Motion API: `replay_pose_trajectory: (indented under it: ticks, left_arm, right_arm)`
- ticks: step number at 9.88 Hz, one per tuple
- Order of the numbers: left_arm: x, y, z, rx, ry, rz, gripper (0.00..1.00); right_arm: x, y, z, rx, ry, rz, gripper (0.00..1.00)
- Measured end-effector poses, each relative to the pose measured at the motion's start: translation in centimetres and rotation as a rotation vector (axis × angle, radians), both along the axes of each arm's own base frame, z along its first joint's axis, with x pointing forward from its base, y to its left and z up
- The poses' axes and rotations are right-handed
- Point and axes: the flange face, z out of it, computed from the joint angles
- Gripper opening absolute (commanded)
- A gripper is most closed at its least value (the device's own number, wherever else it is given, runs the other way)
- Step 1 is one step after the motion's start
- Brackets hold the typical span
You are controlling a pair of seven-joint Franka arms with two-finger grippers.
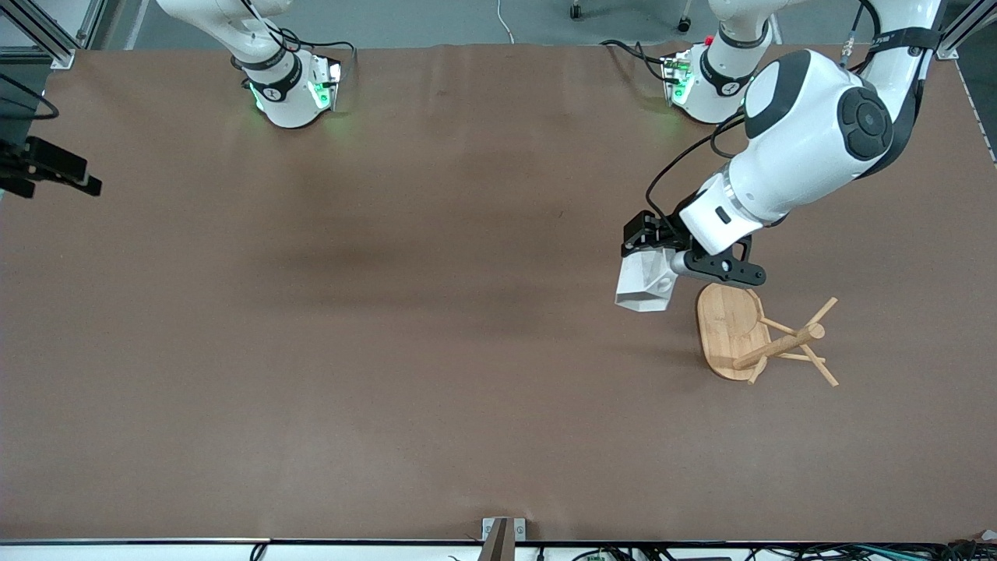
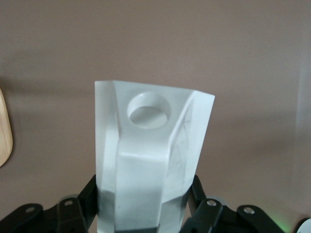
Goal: Hang cup on rack
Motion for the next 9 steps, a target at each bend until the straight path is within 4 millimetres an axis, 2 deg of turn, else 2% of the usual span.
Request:
replay_pose_trajectory:
  ticks: [1, 4, 7, 9]
  left_arm:
    - [0.2, 0.8, -0.1, 0.007, 0.006, 0.02, 0.0]
    - [0.7, 4.2, -2.2, 0.045, 0.021, -0.021, 0.0]
    - [1.1, 7.8, -4.6, 0.062, 0.014, -0.109, 0.0]
    - [1.4, 9.7, -5.4, 0.066, 0.012, -0.132, 0.0]
  right_arm:
    - [0.1, 0.3, -0.1, -0.044, 0.005, -0.003, 1.0]
    - [0.6, -1.7, -0.6, -0.057, -0.015, -0.08, 1.0]
    - [0.9, -1.6, -0.9, -0.061, -0.037, -0.138, 1.0]
    - [0.5, -1.7, -1.1, -0.06, -0.049, -0.138, 1.0]
